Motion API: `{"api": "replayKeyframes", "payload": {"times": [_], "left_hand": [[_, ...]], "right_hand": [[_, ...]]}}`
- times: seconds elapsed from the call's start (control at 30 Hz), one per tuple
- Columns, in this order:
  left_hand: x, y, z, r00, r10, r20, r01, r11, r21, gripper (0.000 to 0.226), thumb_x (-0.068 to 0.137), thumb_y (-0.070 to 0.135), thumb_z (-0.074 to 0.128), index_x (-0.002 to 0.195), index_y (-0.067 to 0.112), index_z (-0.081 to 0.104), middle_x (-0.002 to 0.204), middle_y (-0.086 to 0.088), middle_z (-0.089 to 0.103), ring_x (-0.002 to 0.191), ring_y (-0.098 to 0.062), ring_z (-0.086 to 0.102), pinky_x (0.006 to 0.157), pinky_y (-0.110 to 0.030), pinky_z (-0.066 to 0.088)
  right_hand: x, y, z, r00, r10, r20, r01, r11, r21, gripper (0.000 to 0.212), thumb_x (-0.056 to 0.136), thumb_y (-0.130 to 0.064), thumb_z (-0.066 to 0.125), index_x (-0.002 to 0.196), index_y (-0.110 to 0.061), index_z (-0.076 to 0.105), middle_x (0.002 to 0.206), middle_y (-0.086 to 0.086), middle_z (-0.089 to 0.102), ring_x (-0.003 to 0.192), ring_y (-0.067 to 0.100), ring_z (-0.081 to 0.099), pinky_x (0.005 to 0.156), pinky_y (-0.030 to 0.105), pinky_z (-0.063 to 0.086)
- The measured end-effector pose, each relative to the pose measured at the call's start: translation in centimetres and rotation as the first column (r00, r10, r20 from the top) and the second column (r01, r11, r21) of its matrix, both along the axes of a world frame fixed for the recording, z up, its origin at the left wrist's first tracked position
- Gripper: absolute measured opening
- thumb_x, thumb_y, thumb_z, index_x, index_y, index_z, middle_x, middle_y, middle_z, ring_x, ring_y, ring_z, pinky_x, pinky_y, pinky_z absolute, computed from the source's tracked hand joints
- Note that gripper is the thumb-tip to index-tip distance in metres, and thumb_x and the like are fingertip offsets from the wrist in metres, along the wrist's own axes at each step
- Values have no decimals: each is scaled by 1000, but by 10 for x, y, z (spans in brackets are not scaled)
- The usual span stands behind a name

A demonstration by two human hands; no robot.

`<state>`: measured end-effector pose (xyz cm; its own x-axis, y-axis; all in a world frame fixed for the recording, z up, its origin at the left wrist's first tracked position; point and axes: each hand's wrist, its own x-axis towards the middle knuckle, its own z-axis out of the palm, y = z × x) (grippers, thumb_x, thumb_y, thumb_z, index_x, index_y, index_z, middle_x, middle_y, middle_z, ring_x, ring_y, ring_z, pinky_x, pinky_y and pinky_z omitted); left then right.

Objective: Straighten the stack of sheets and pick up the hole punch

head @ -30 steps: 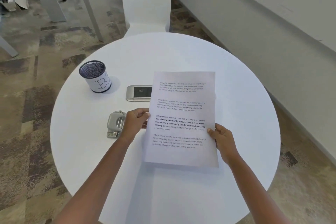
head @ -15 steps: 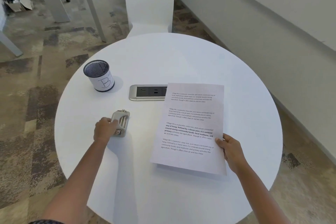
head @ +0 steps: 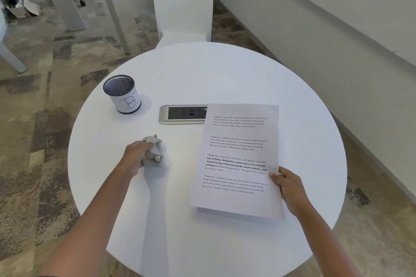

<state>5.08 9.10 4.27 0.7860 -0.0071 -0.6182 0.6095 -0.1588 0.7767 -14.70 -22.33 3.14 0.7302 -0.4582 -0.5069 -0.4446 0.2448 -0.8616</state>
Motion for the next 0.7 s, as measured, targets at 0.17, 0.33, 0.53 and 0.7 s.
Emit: {"api": "replayKeyframes", "payload": {"times": [0.17, 0.33, 0.53, 0.7], "left_hand": [[-7, -13, 7, 995, -99, 5, 99, 983, -157, 21, 88, 7, 55, 70, 15, 46, 75, -6, 55, 67, -19, 55, 56, -26, 51], [-9, -22, 5, 983, -173, -58, 144, 933, -329, 34, 84, 4, 58, 115, 11, 49, 88, -8, 66, 63, -18, 67, 53, -23, 57], [-18, -33, 4, 957, -285, -59, 231, 866, -443, 15, 89, 6, 48, 91, 11, 62, 63, 2, 73, 55, -12, 69, 50, -20, 55], [-20, -39, 4, 955, -288, -73, 218, 845, -488, 17, 90, 7, 45, 87, 9, 61, 61, 0, 73, 54, -15, 70, 48, -20, 54]], "right_hand": [[-2, 1, 5, 1000, 29, 12, -29, 1000, 2, 22, 88, -3, 50, 96, -16, 66, 79, -3, 75, 70, 14, 69, 64, 29, 57], [-2, 3, 14, 999, 42, 28, -42, 999, 12, 22, 87, -3, 51, 99, -13, 66, 88, 4, 75, 80, 23, 68, 81, 40, 53], [-3, 2, 22, 998, 56, 44, -55, 998, -9, 21, 87, -3, 52, 98, -13, 66, 82, 0, 76, 74, 18, 70, 73, 34, 56], [-3, 6, 24, 996, 76, 53, -75, 997, -17, 21, 87, -3, 52, 98, -14, 66, 77, -2, 75, 68, 15, 70, 60, 26, 57]]}}
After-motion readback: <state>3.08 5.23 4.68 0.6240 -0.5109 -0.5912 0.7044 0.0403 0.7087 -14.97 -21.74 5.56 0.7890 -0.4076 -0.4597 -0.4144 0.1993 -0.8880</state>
